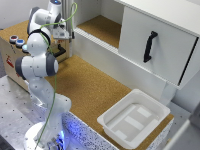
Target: Grasp the drawer handle and close it
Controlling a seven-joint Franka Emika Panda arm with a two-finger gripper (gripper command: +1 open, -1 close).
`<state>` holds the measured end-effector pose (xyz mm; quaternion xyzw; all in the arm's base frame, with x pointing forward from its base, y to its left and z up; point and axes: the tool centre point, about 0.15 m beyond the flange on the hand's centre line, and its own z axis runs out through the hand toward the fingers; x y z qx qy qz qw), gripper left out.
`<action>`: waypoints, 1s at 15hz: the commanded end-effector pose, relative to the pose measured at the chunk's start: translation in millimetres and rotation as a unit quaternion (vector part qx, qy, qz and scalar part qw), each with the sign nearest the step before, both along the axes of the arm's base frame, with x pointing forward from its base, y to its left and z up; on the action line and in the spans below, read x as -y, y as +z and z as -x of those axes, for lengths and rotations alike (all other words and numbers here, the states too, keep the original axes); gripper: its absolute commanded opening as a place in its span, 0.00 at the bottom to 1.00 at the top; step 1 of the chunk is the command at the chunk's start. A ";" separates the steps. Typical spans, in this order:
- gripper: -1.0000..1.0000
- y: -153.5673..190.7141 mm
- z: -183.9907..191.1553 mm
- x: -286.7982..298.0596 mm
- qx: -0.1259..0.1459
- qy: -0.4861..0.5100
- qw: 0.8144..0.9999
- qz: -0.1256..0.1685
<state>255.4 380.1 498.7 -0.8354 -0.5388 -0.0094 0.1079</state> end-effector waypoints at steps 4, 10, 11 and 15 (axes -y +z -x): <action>1.00 17.3 71.6 -10.9 0.044 0.078 0.992 0.088; 1.00 19.1 89.3 11.3 0.087 0.051 0.995 0.001; 1.00 18.6 90.7 10.0 0.084 0.051 0.995 0.004; 0.00 19.5 92.2 -11.2 0.091 0.046 0.995 0.005</action>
